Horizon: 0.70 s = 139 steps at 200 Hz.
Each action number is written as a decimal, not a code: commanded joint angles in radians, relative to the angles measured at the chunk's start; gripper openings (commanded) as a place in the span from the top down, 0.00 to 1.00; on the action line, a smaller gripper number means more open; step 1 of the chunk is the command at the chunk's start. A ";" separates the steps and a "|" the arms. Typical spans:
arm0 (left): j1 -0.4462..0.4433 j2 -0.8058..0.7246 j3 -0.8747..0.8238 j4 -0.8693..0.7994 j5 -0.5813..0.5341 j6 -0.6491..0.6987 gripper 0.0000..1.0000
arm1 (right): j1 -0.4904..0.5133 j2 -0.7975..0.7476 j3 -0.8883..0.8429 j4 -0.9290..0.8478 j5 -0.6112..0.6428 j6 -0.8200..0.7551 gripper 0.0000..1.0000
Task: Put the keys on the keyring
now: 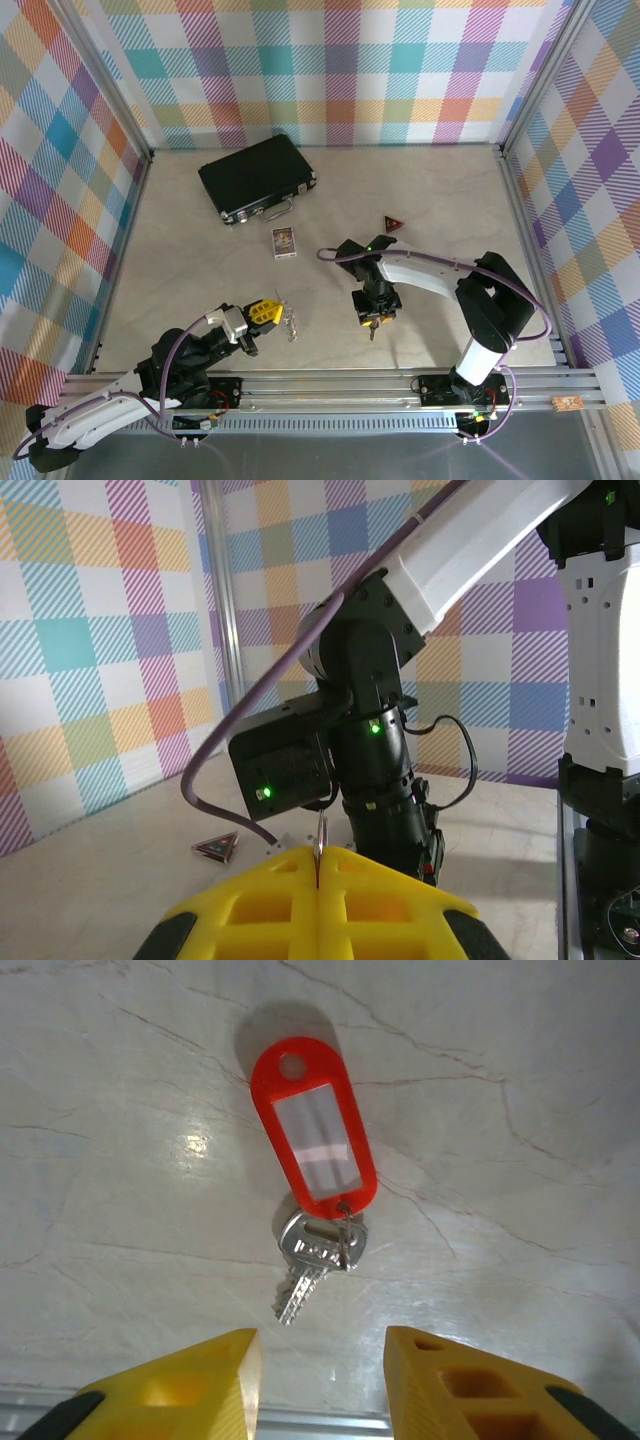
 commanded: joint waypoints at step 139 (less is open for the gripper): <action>-0.004 -0.008 0.014 0.076 0.028 -0.007 1.00 | 0.012 0.030 -0.073 0.106 0.064 0.093 0.81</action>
